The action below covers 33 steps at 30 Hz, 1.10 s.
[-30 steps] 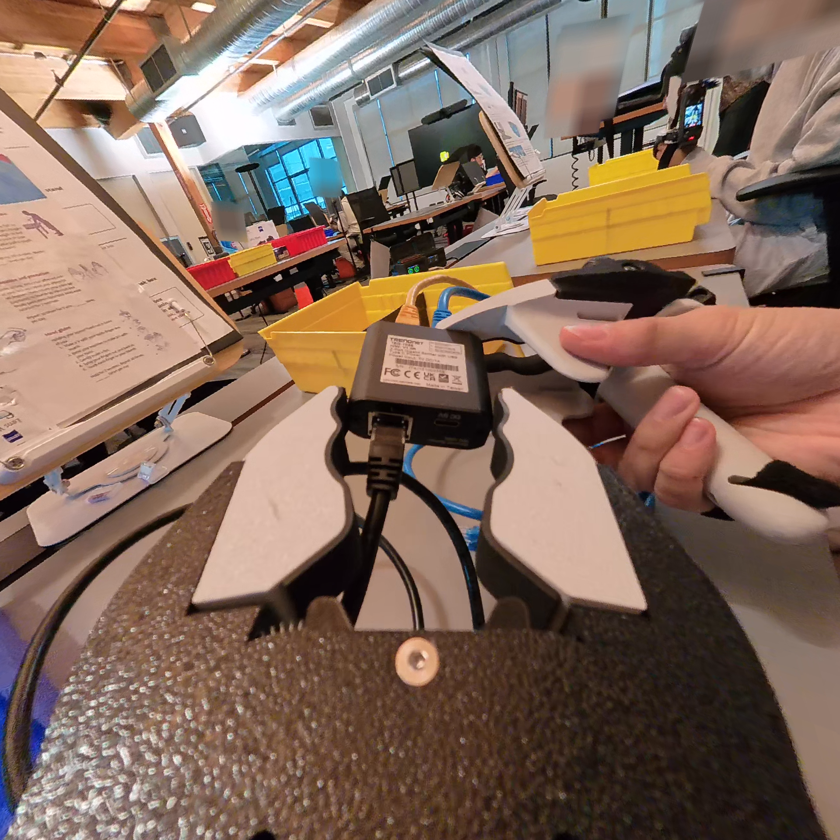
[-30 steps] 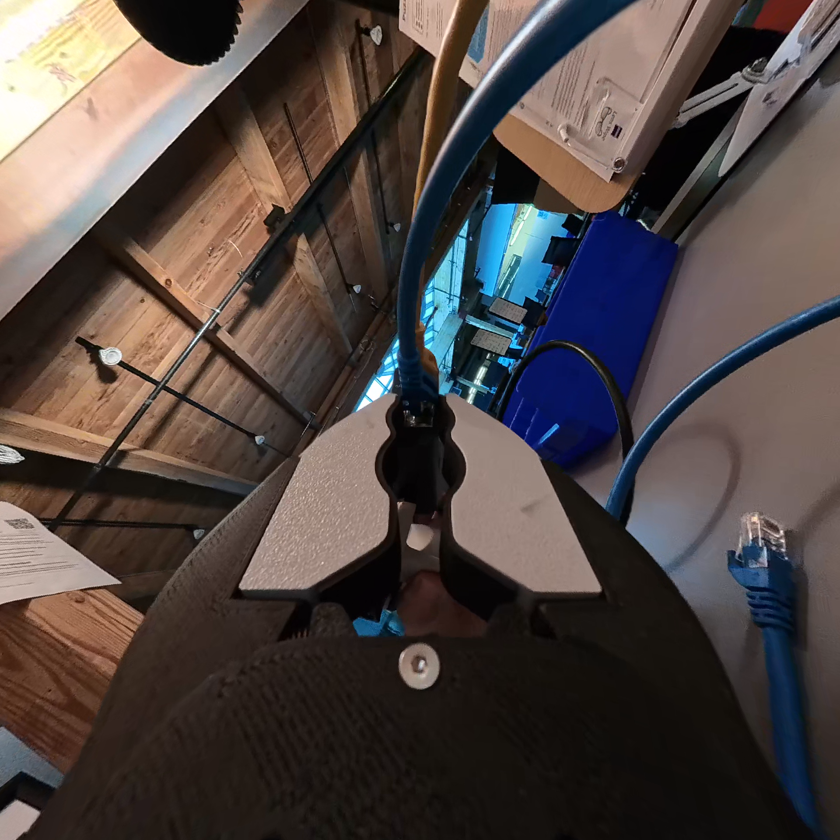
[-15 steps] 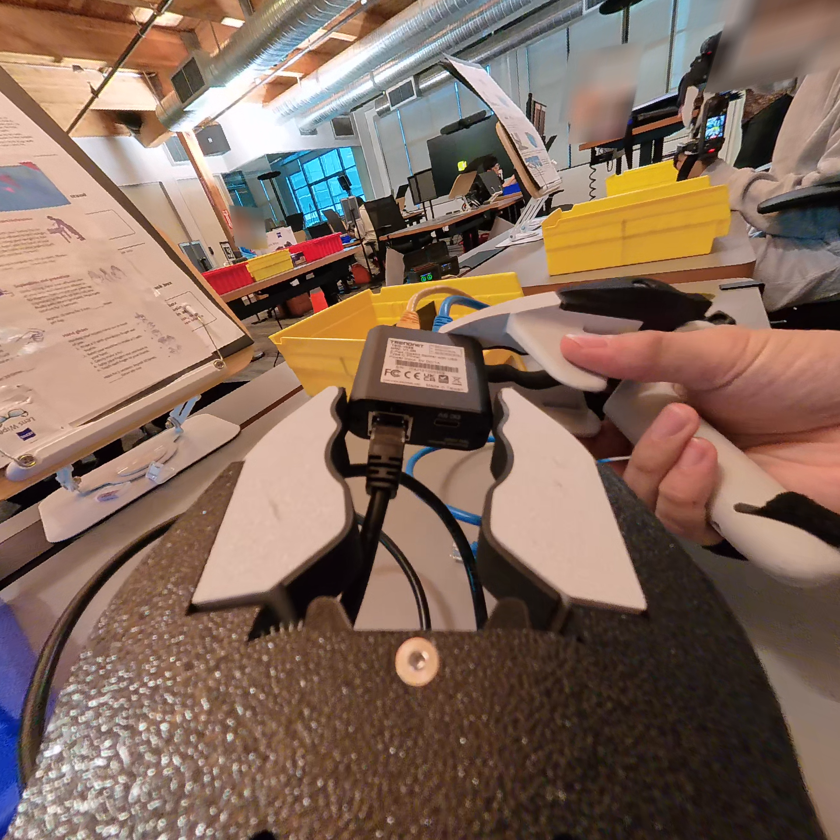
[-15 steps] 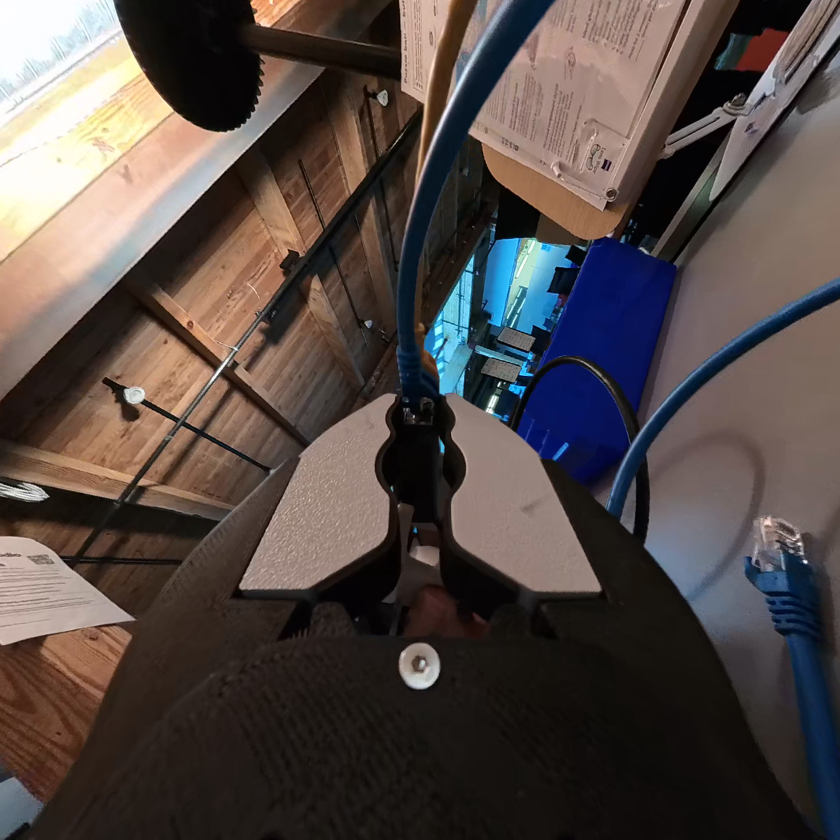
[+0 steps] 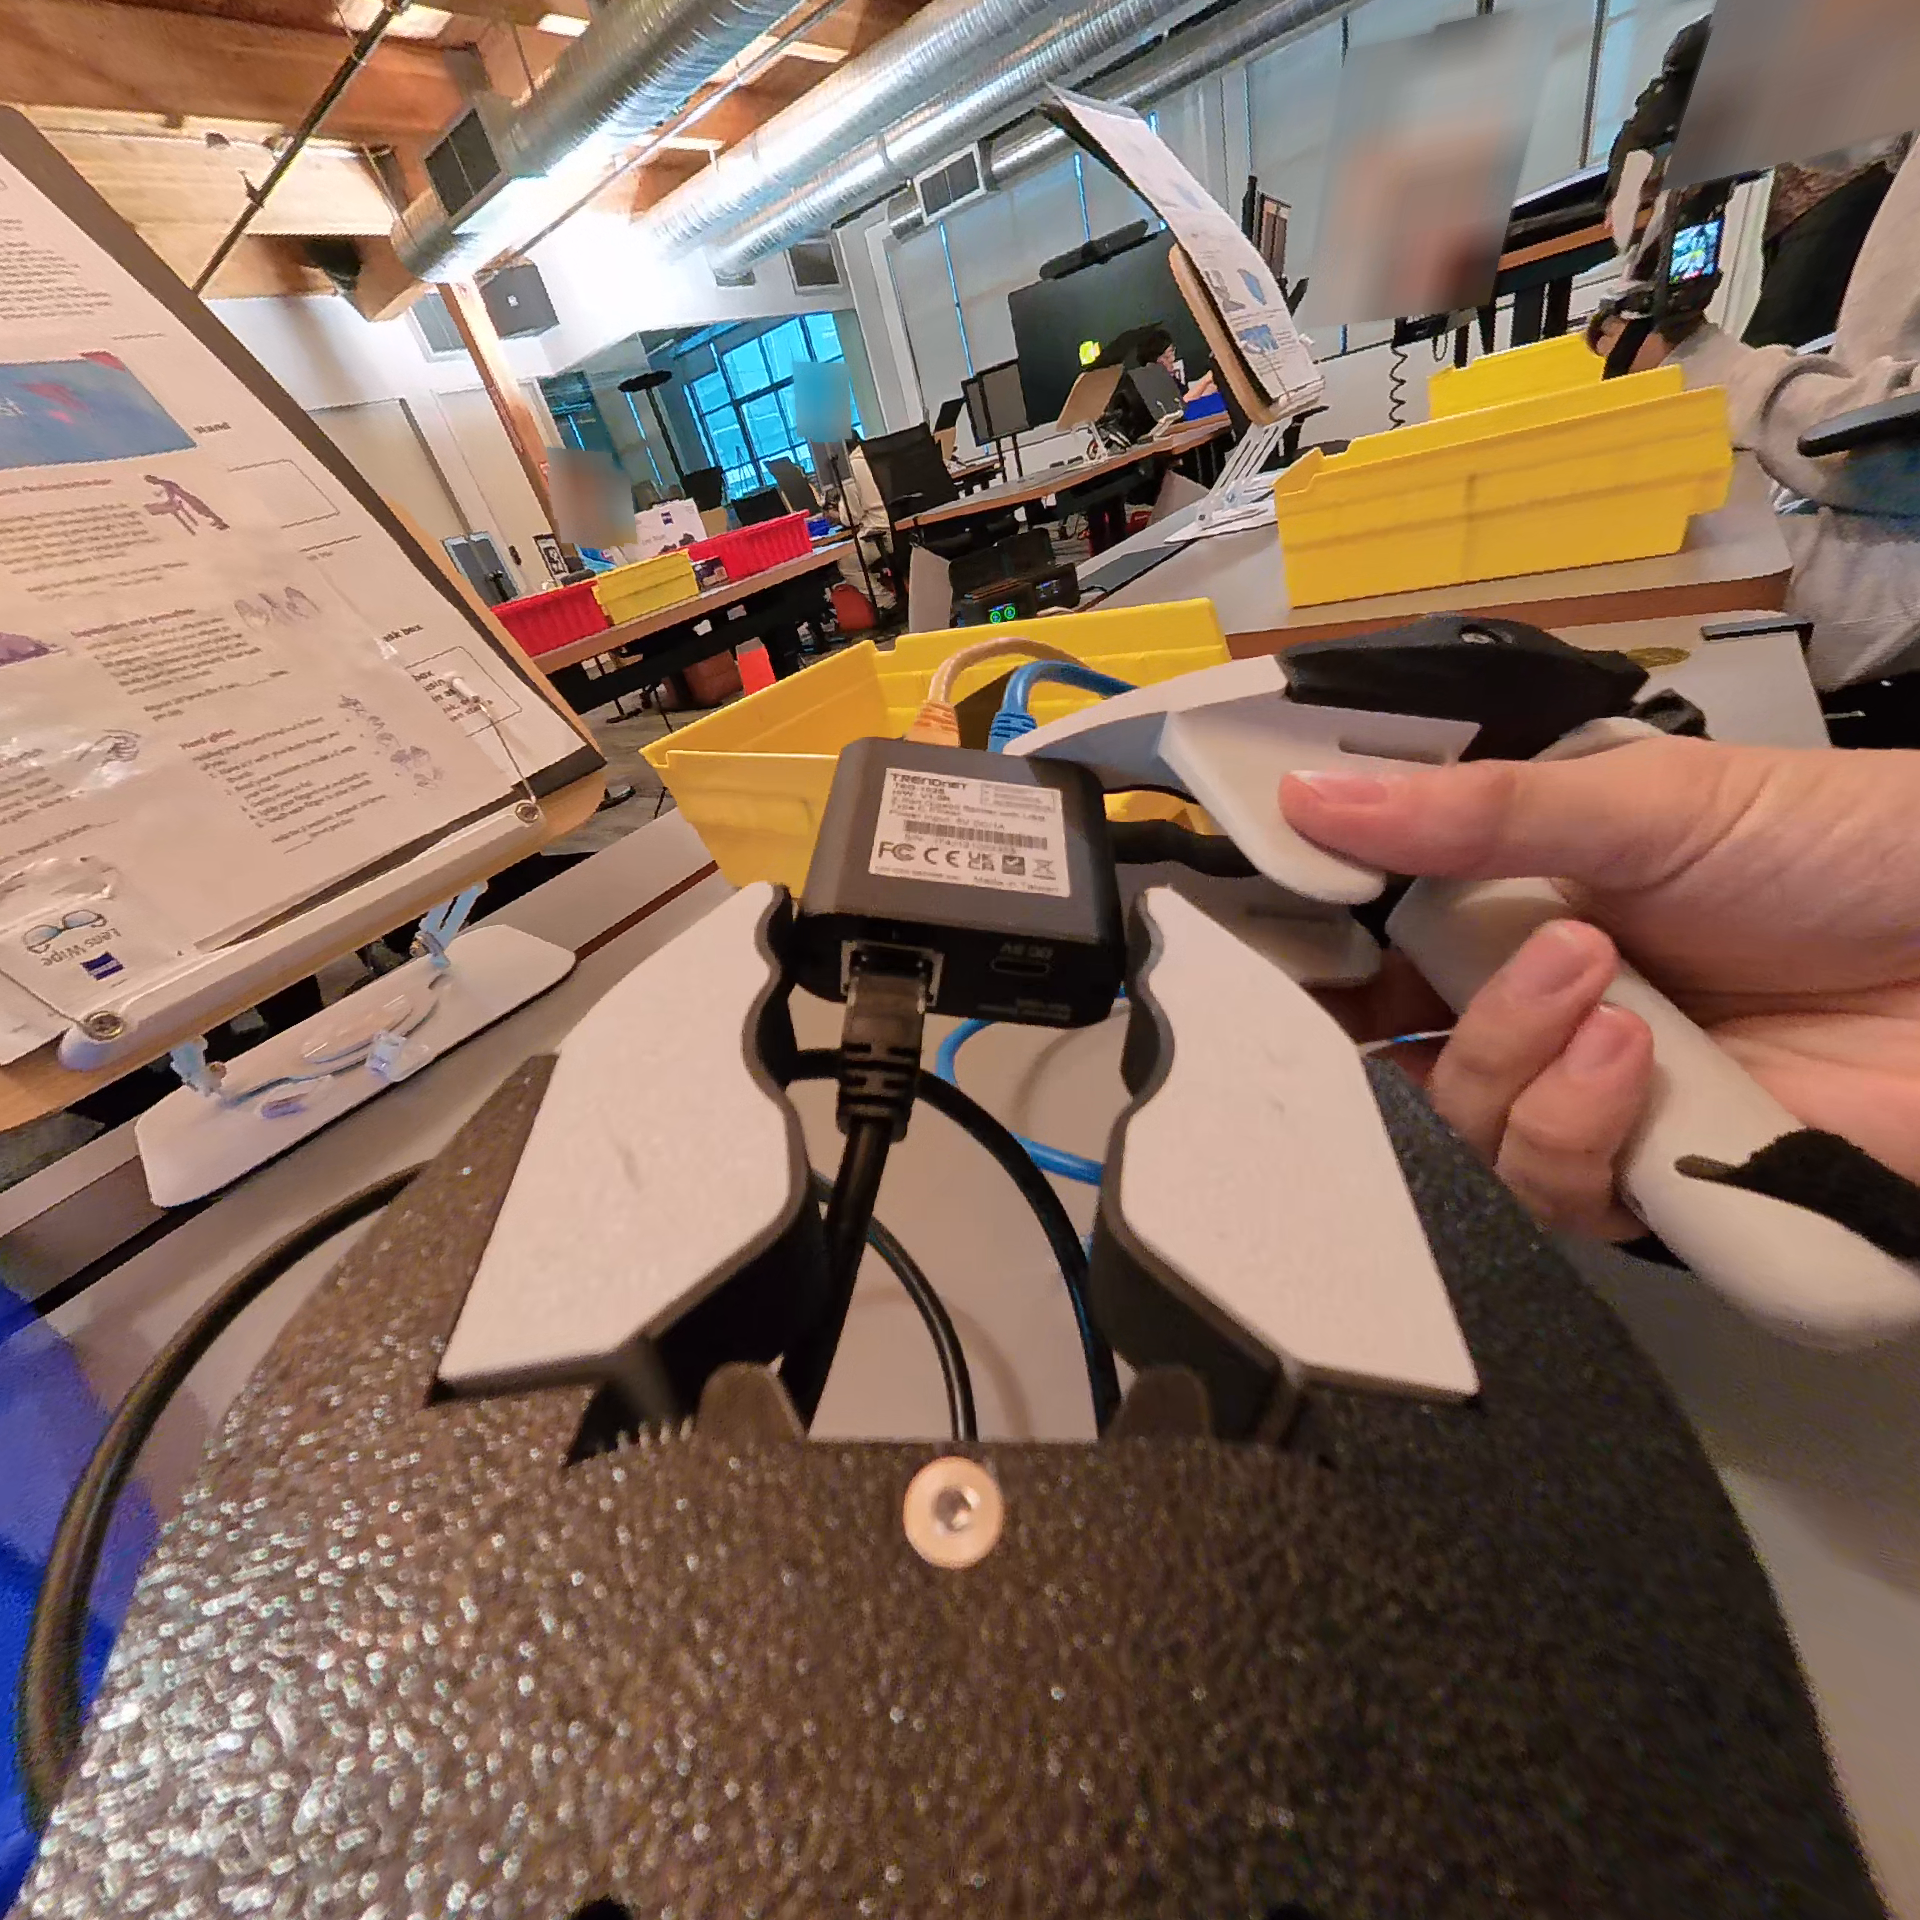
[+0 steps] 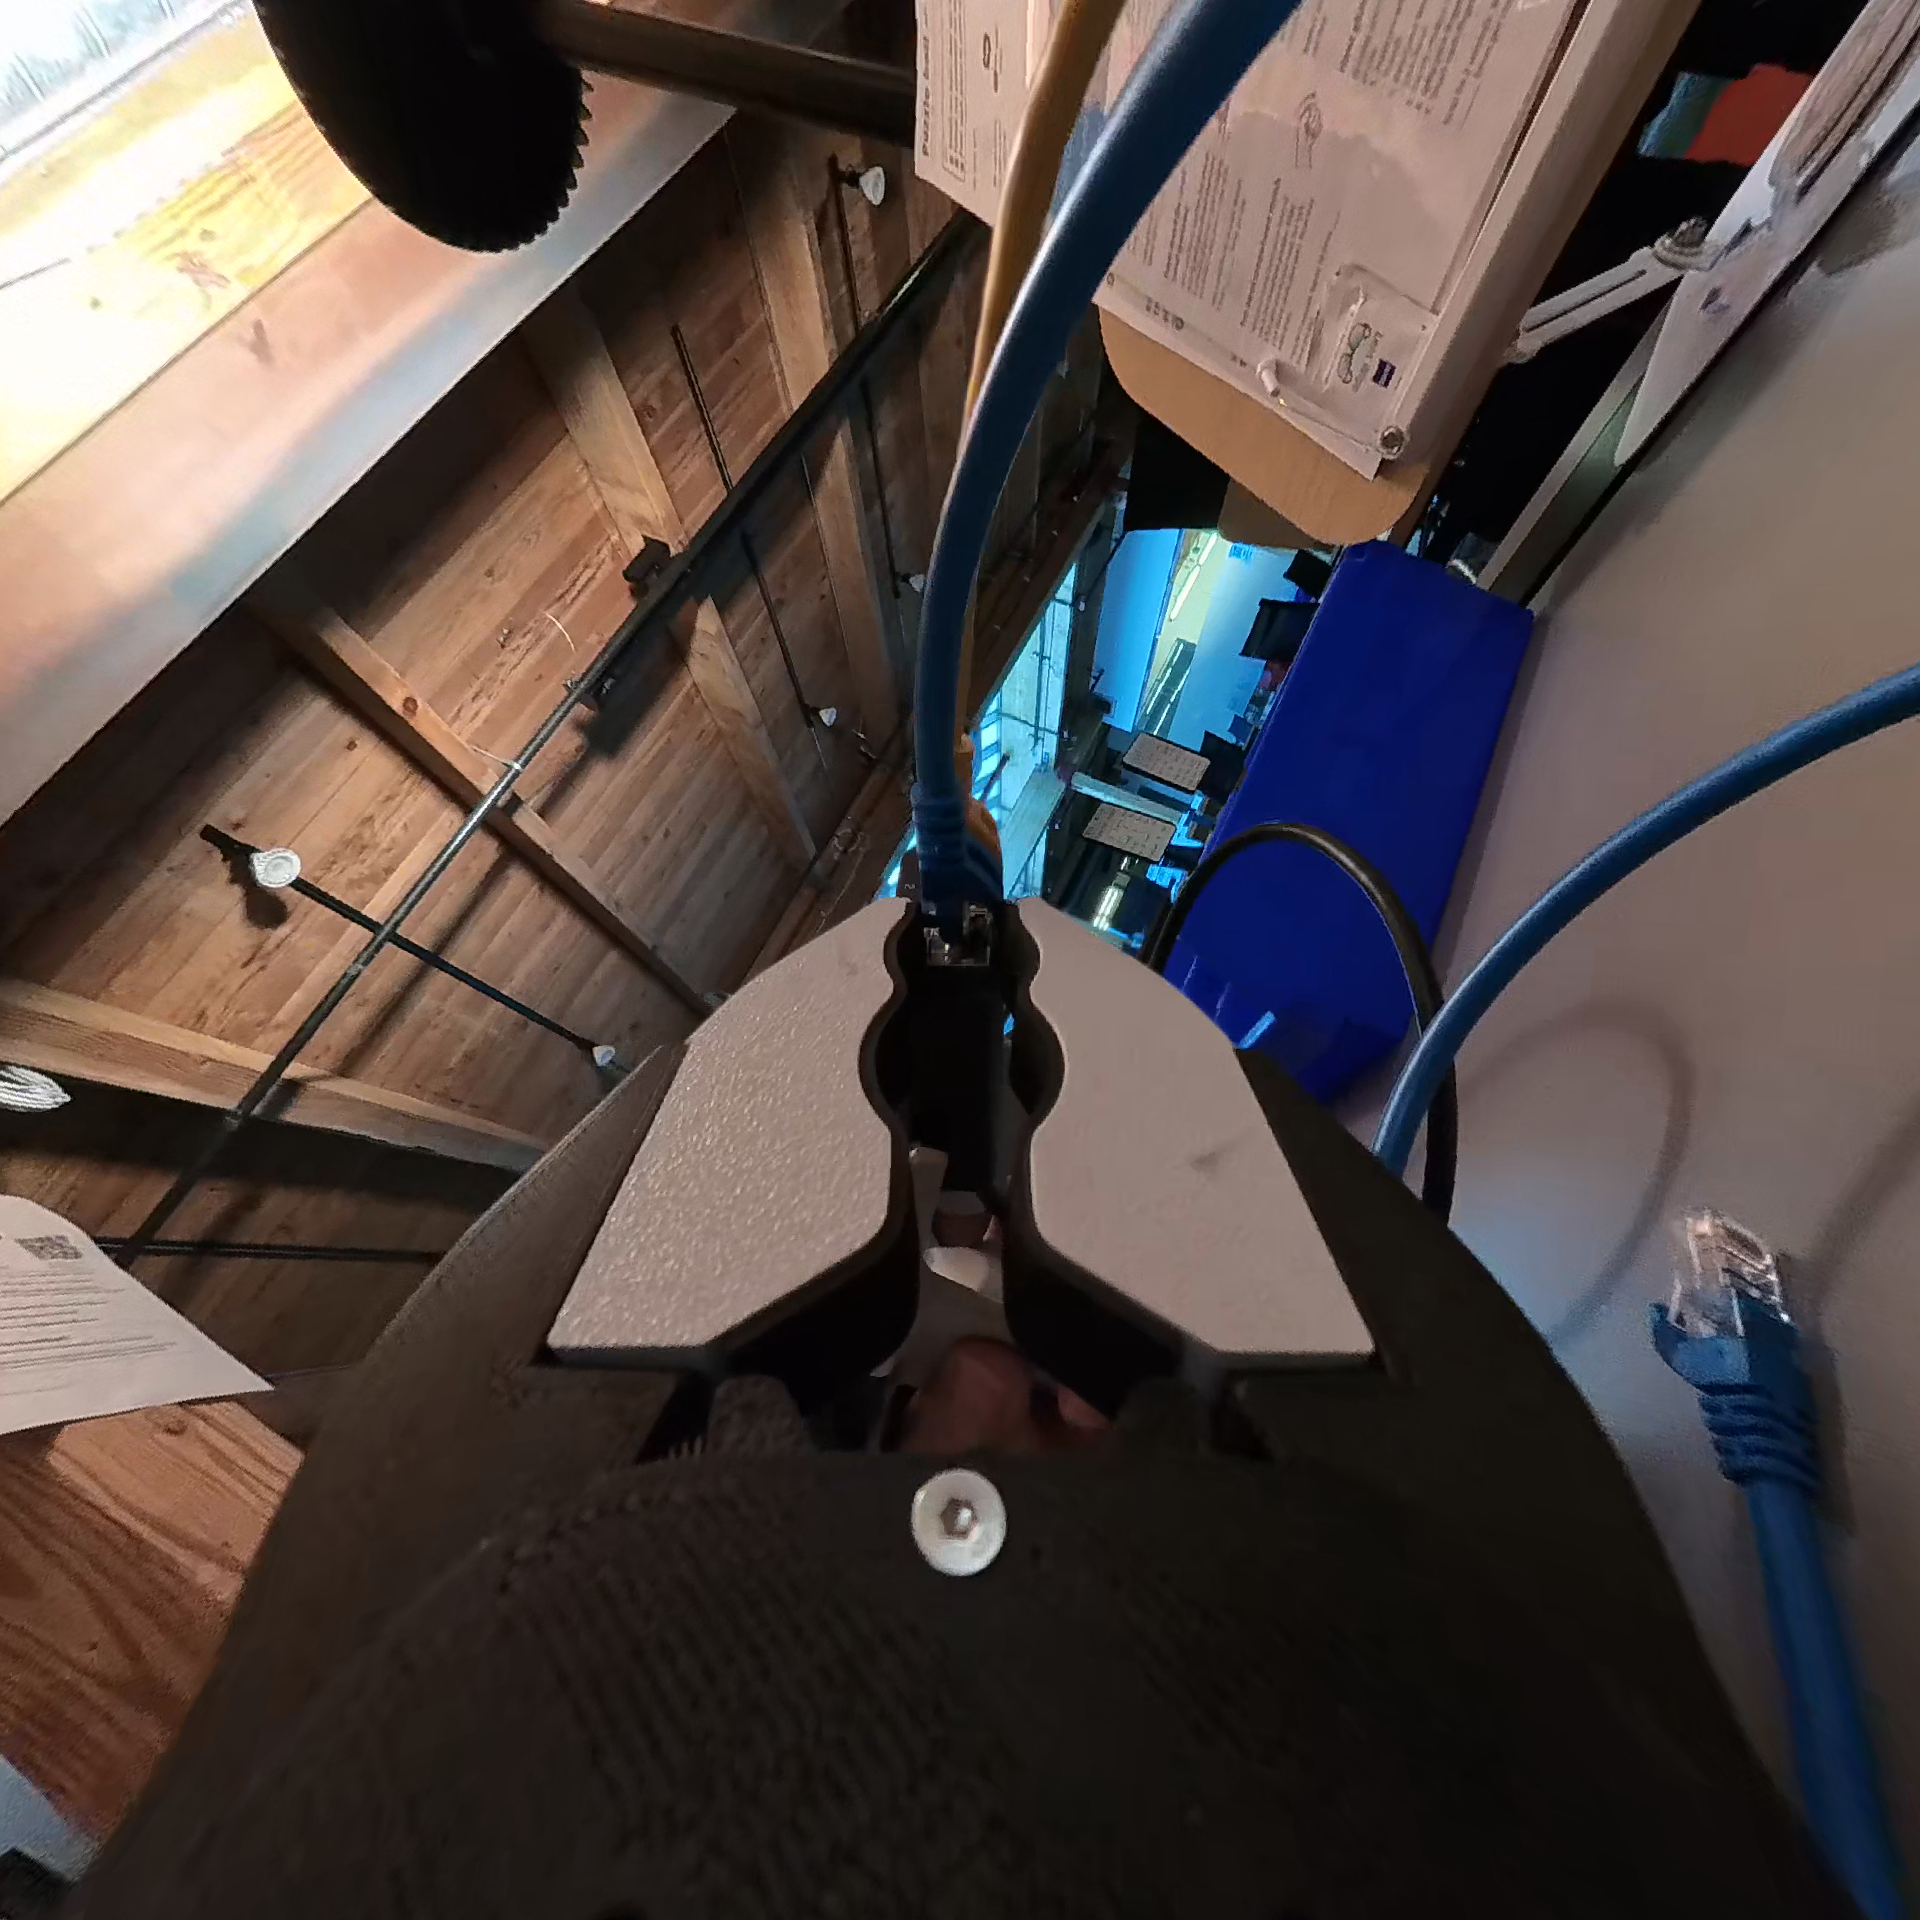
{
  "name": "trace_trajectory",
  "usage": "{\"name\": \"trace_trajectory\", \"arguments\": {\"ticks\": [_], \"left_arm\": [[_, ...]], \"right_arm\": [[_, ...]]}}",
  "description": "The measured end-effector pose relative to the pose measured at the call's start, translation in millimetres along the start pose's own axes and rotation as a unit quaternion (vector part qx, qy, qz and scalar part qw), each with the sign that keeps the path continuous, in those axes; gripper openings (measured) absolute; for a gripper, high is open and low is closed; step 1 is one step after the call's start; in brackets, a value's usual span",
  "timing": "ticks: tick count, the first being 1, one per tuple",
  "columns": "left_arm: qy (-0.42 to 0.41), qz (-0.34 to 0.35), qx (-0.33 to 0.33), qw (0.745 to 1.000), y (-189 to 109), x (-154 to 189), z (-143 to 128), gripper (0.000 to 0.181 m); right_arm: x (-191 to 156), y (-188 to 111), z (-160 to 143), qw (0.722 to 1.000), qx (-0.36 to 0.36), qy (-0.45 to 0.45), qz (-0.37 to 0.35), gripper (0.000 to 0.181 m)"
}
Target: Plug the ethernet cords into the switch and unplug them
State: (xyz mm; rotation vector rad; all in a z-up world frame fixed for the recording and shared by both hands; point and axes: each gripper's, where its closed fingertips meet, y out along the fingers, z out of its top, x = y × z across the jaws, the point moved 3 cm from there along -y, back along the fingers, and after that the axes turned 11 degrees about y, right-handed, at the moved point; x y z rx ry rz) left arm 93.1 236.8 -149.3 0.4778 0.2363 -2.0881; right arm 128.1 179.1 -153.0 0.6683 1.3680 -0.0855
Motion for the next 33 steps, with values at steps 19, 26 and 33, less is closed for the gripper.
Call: {"name": "trace_trajectory", "arguments": {"ticks": [19, 26, 33], "left_arm": [[-0.012, 0.06, -0.012, 0.998, 1, -10, -12, 0.06], [-0.011, 0.085, -0.019, 0.996, 5, -9, -12, 0.06], [-0.053, 0.105, -0.011, 0.993, -9, -27, -17, 0.06]], "right_arm": [[4, 19, 1, 0.995, -0.03, -0.088, -0.035, 0.012], [0, 20, 5, 0.989, -0.043, -0.139, -0.023, 0.011], [-16, 7, 39, 0.984, -0.015, -0.178, -0.011, 0.011]]}}
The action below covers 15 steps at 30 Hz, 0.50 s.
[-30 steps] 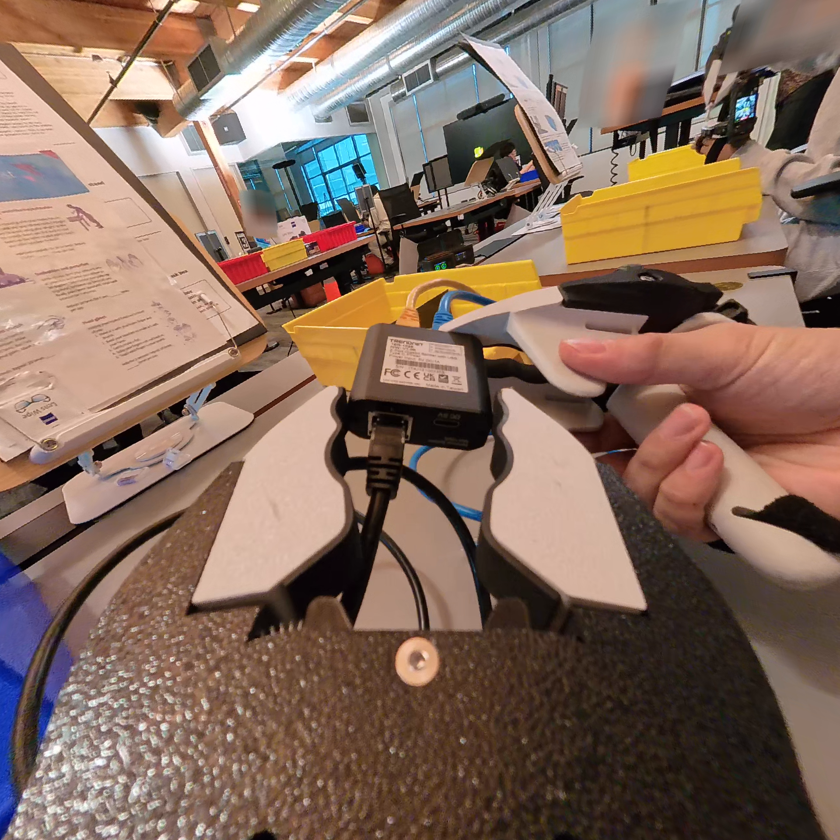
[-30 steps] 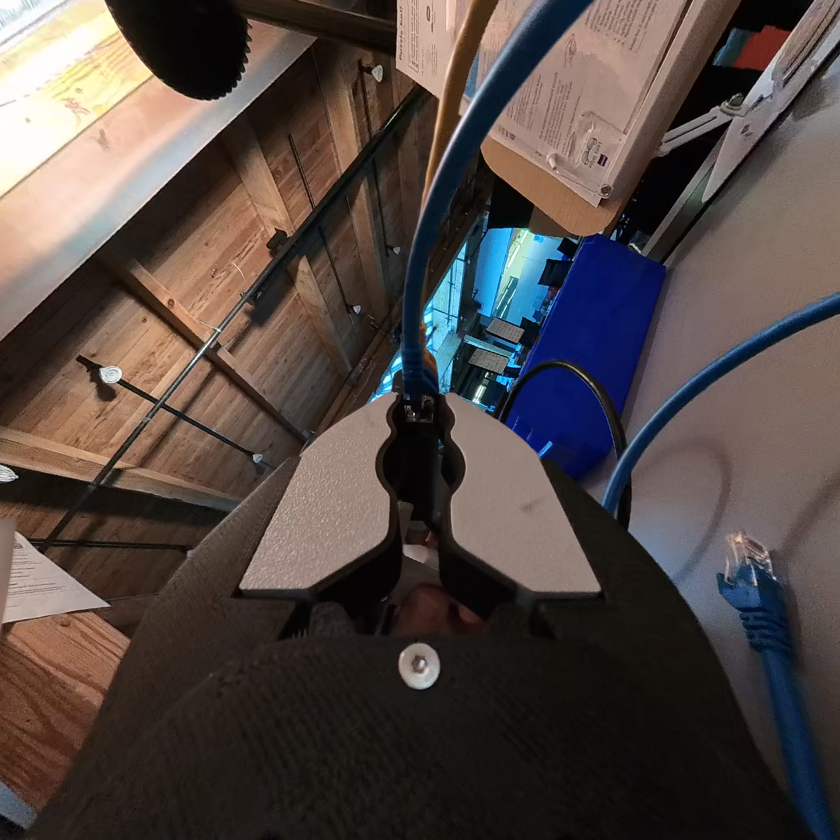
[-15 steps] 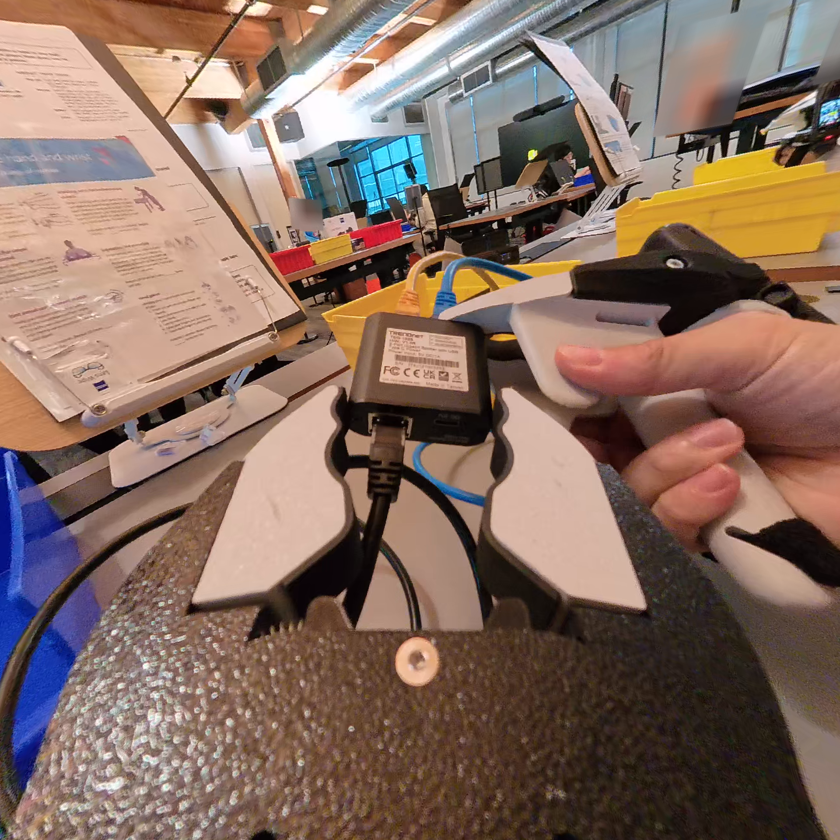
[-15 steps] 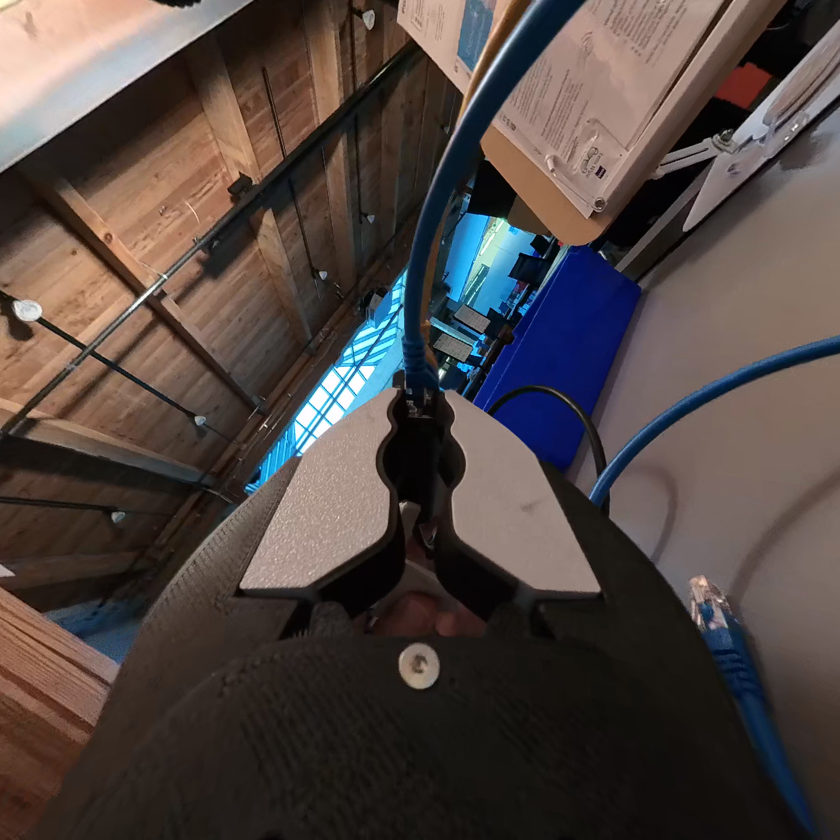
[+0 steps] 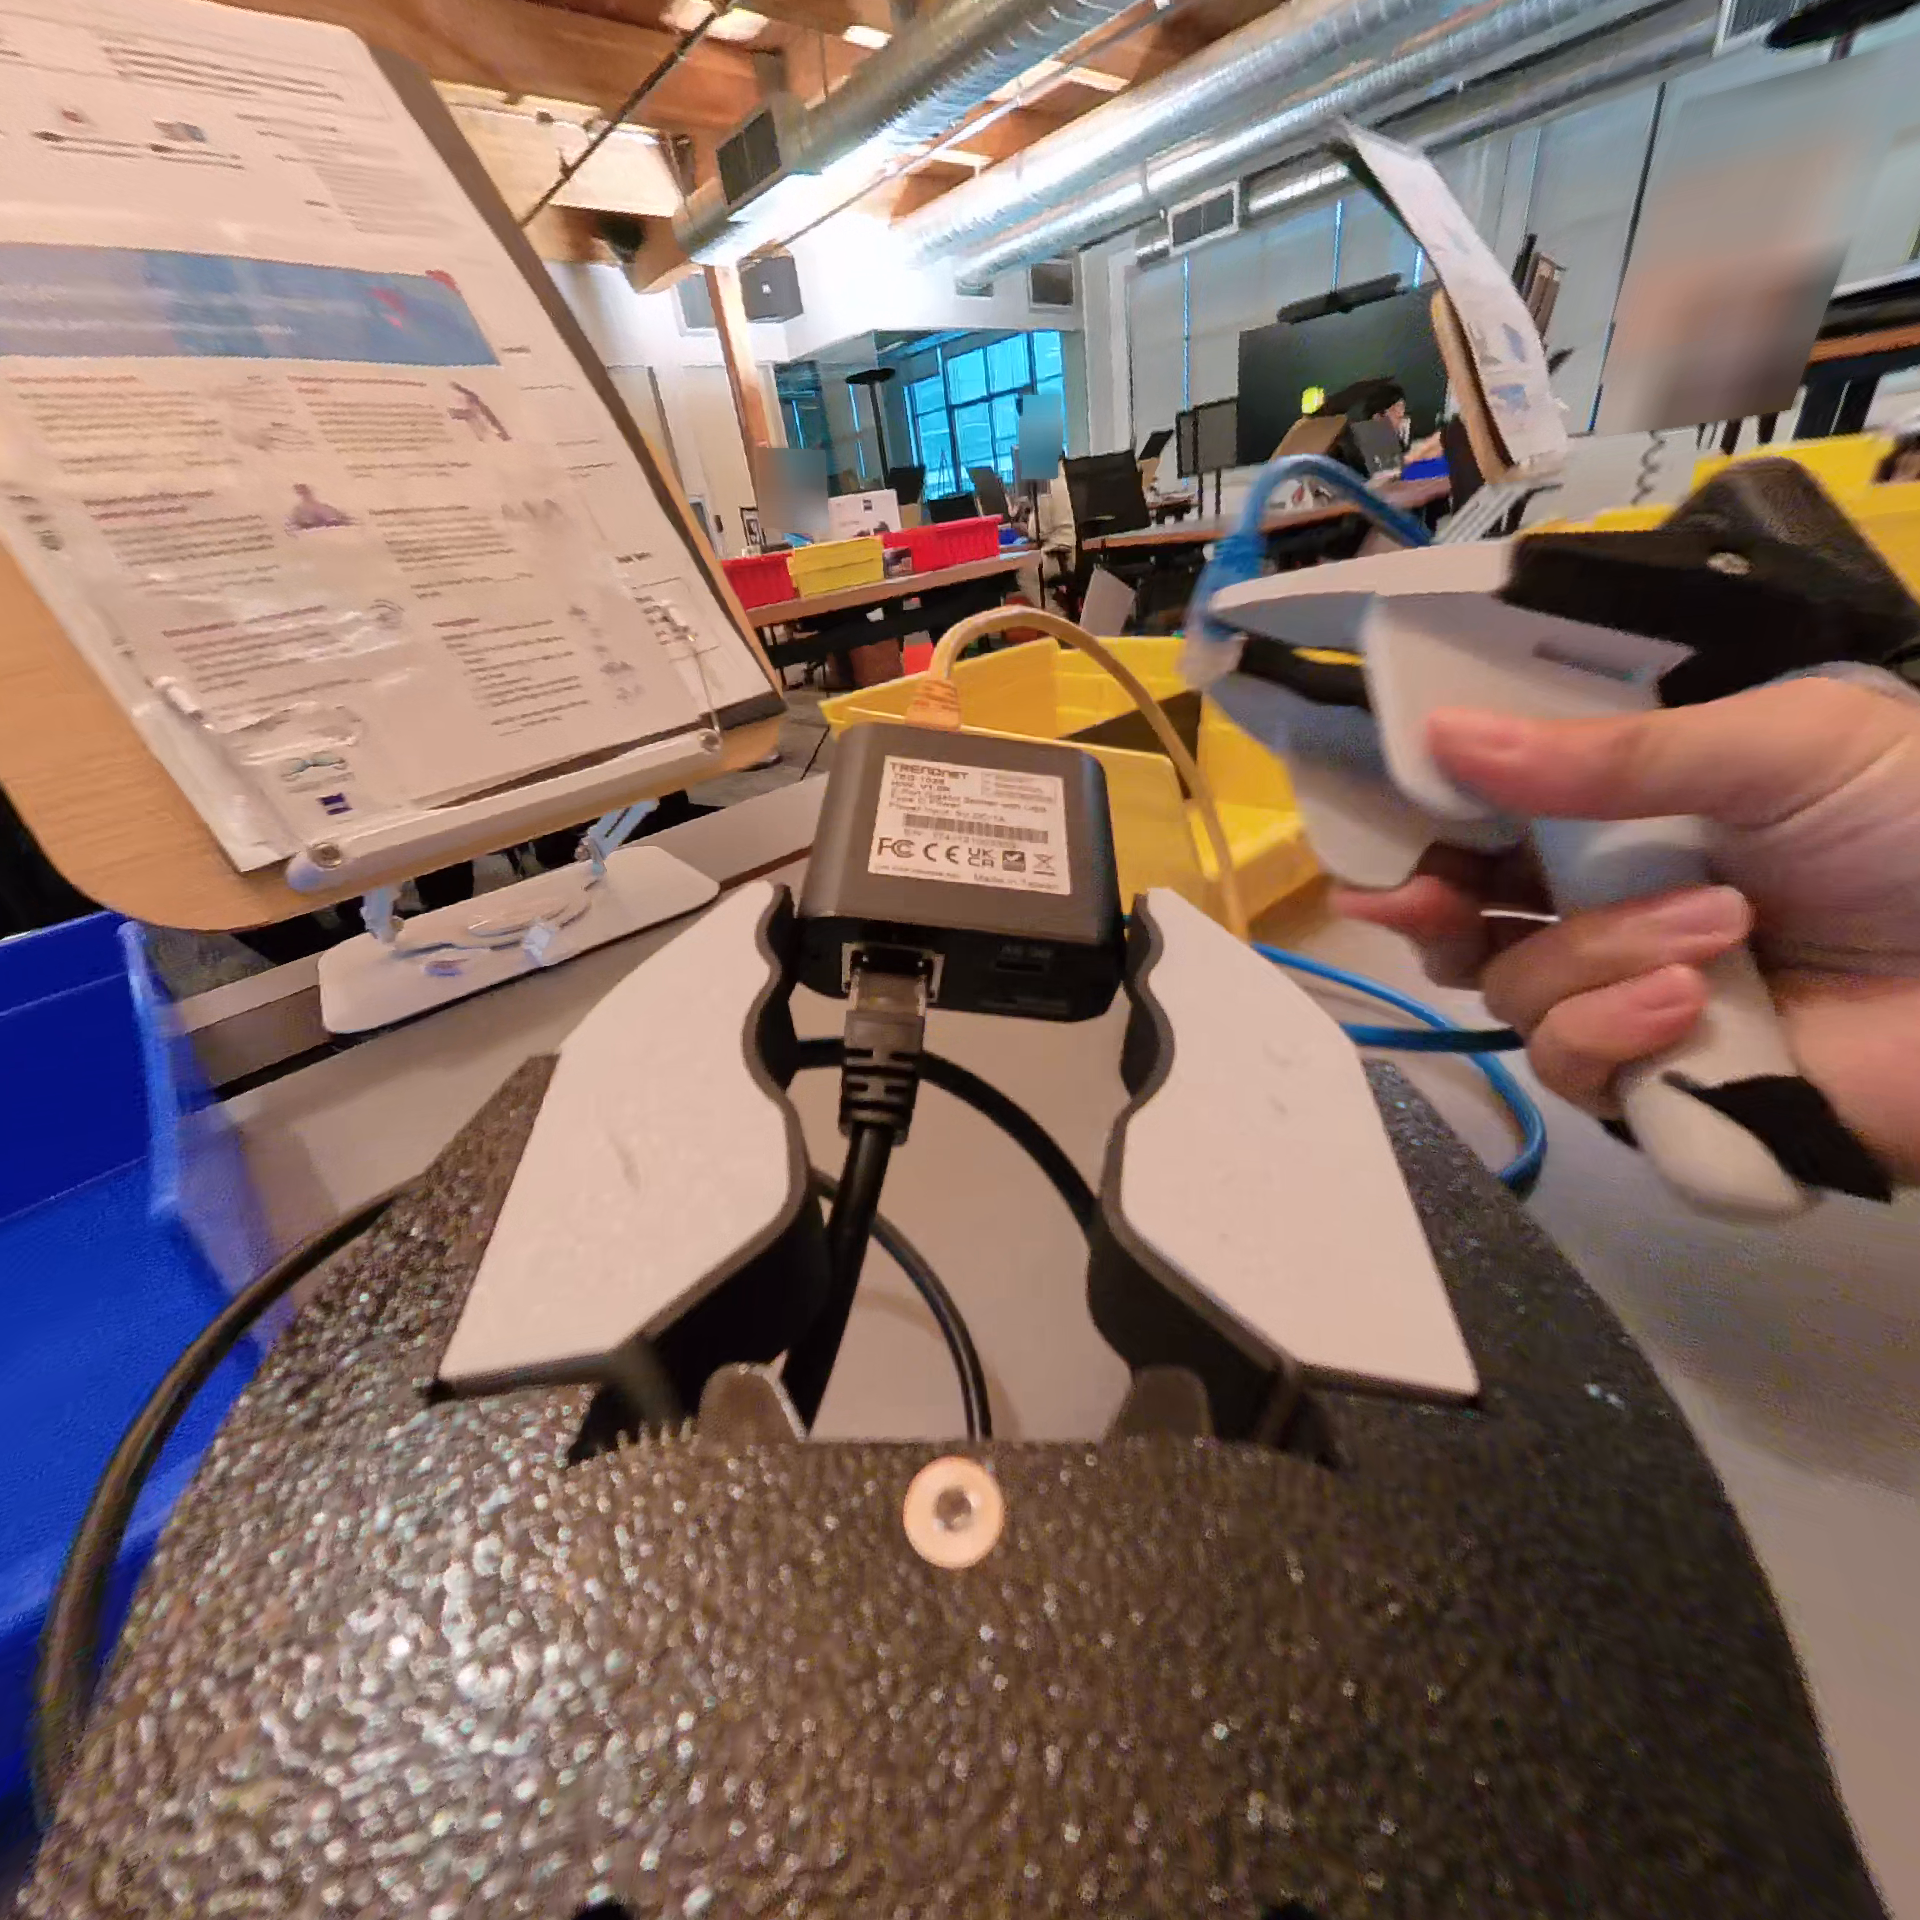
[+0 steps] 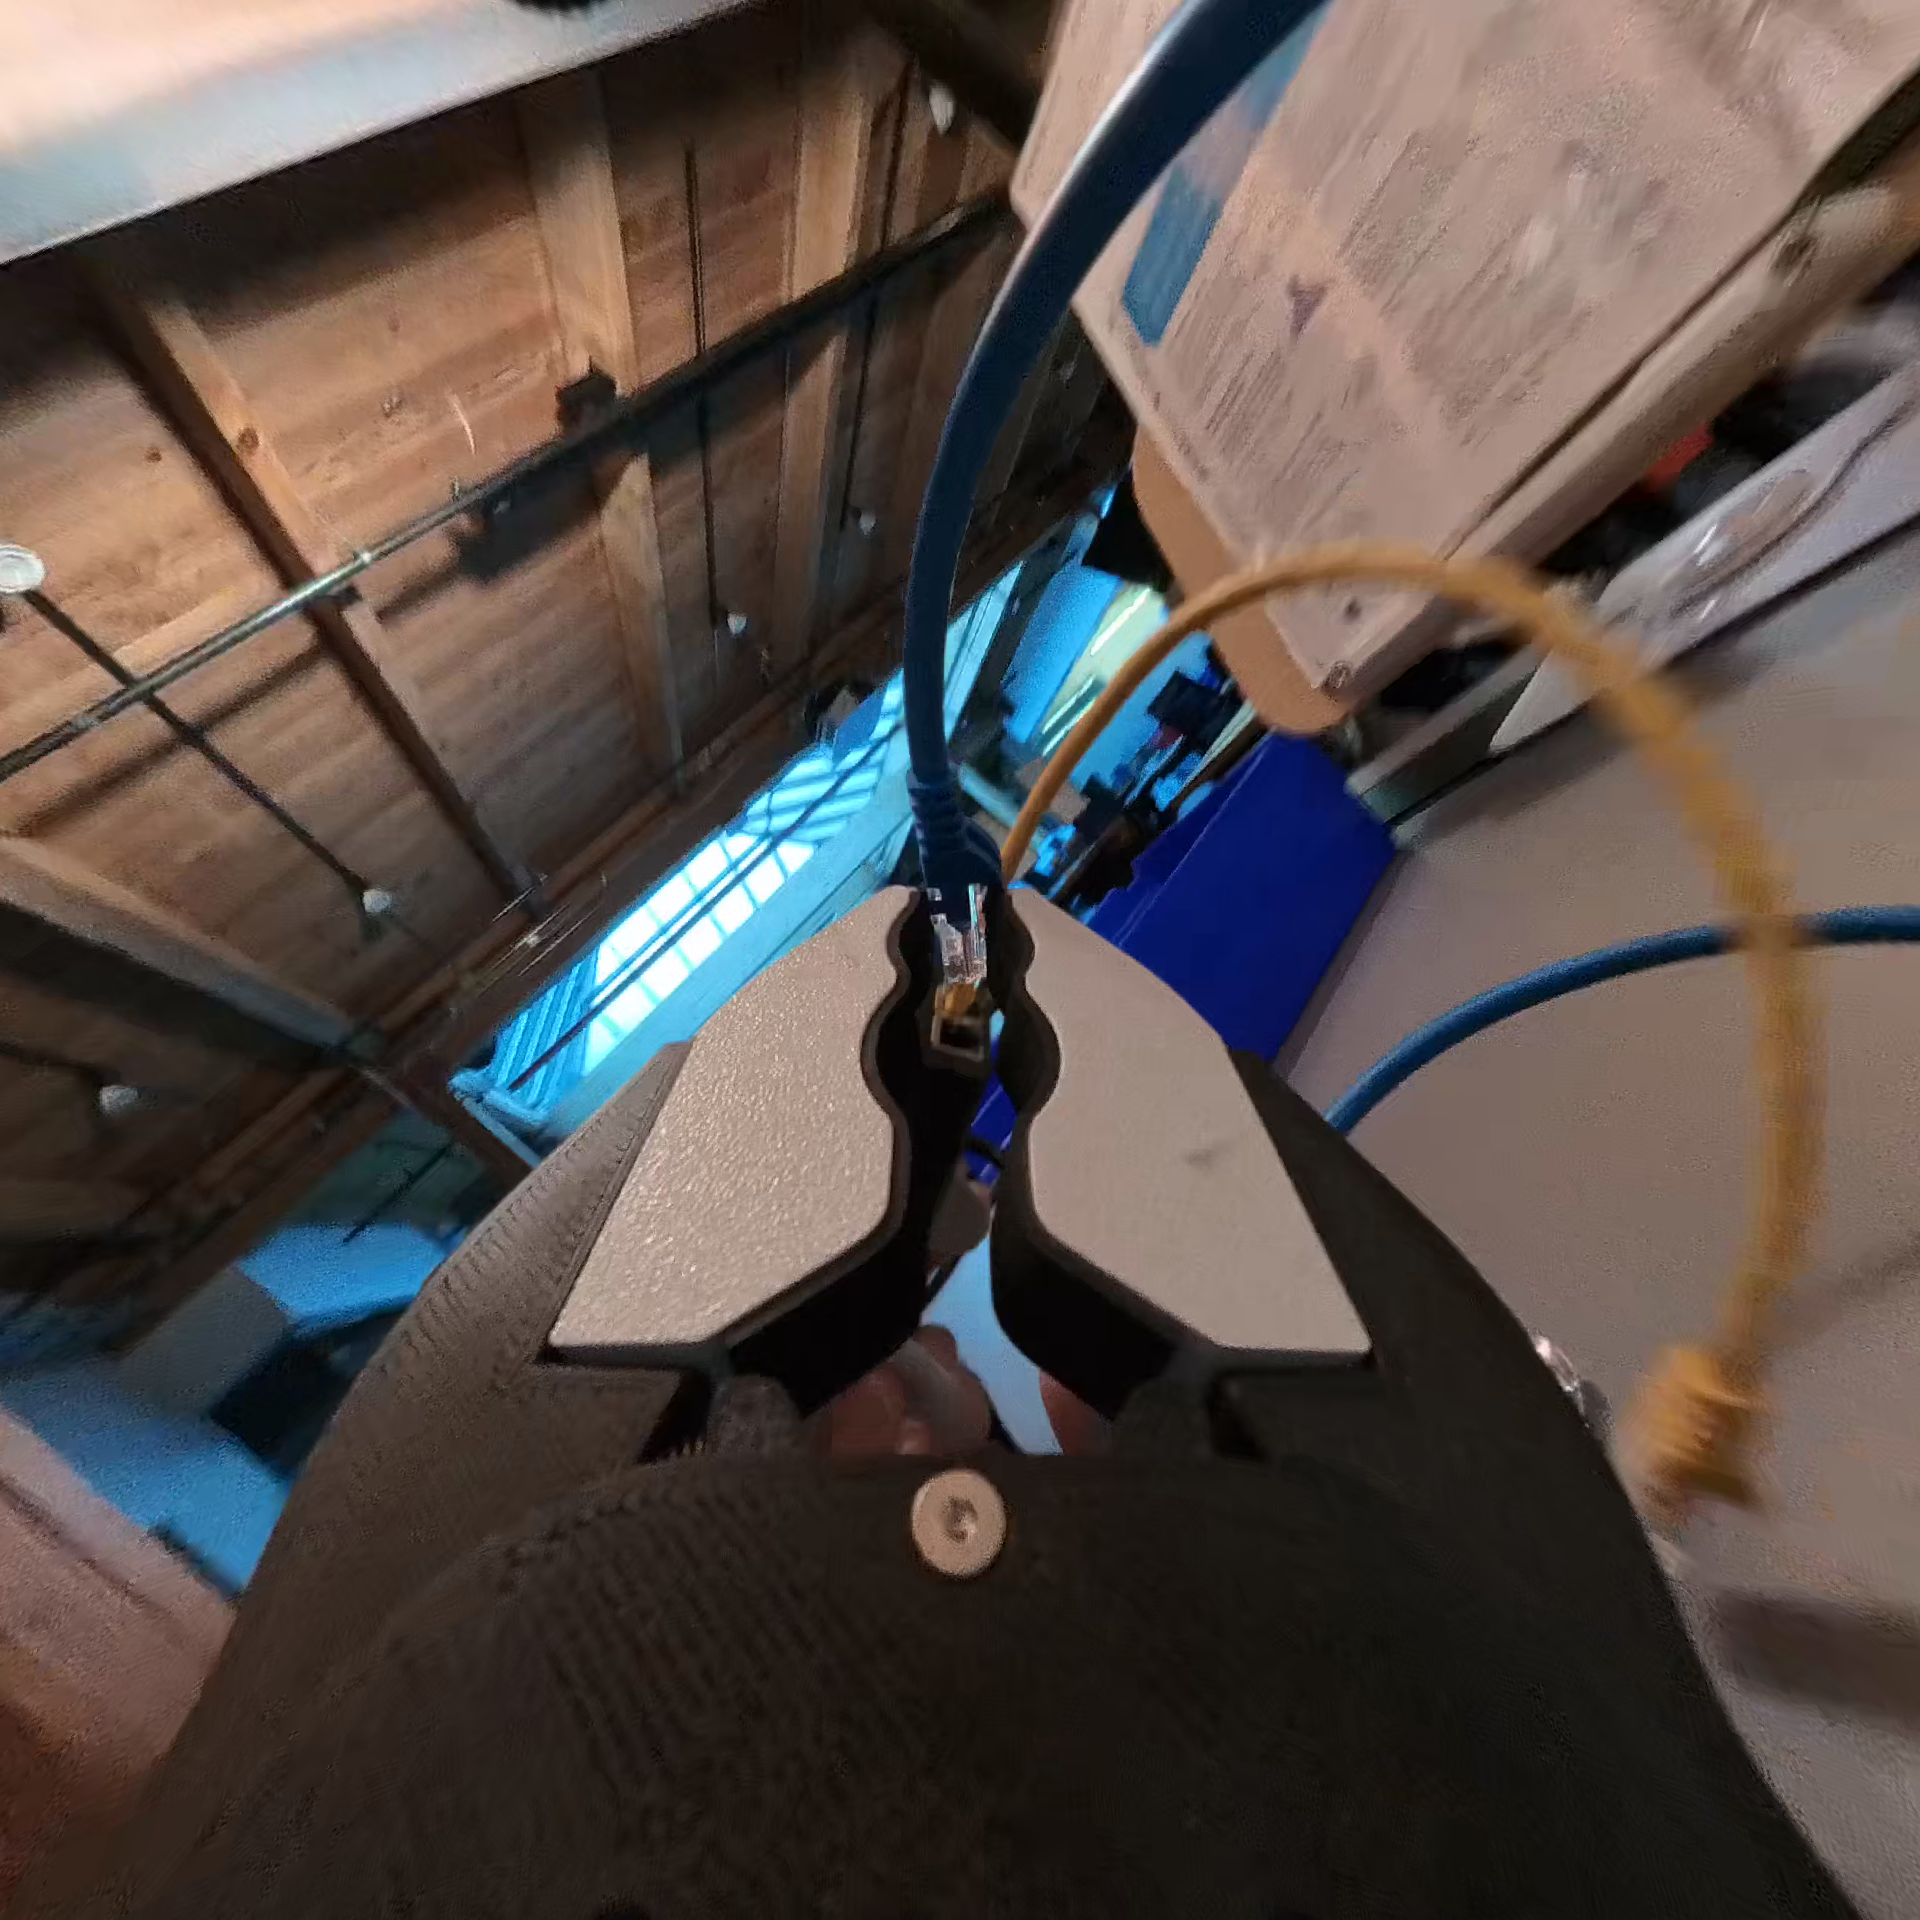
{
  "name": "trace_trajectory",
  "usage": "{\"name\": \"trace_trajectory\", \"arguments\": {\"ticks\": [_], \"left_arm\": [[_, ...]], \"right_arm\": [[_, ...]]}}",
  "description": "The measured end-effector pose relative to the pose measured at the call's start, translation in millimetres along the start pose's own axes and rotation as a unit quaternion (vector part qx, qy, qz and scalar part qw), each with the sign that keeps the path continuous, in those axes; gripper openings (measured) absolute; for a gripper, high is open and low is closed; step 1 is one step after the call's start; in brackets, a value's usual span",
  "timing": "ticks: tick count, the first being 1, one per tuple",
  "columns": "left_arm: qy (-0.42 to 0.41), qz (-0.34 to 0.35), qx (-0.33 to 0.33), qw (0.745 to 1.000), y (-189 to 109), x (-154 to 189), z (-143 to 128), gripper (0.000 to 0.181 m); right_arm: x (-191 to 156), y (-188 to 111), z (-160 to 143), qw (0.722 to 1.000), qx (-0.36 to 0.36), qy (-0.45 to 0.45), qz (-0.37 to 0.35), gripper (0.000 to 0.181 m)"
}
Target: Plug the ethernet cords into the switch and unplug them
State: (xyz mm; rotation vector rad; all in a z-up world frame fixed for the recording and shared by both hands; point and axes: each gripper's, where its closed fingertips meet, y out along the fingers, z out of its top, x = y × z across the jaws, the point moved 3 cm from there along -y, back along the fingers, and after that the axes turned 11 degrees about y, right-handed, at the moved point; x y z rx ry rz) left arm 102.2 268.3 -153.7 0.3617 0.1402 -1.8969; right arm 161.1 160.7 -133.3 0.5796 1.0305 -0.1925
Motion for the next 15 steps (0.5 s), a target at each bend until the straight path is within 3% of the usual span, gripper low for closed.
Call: {"name": "trace_trajectory", "arguments": {"ticks": [4, 7, 12, 15], "left_arm": [[-0.009, 0.023, 0.01, 1.0, -12, -23, 4, 0.06], [-0.009, 0.029, 0.024, 0.999, -20, -33, 11, 0.06], [-0.015, 0.032, 0.033, 0.999, -26, -42, 13, 0.06], [-0.02, 0.036, 0.036, 0.998, -28, -46, 13, 0.06]], "right_arm": [[-10, -10, 14, 0.998, -0.036, -0.05, -0.019, 0.011], [-25, -10, 16, 0.988, -0.135, -0.076, -0.01, 0.012], [-52, -6, 47, 0.941, -0.266, -0.203, -0.049, 0.012], [-66, 0, 75, 0.917, -0.305, -0.251, -0.062, 0.012]]}}
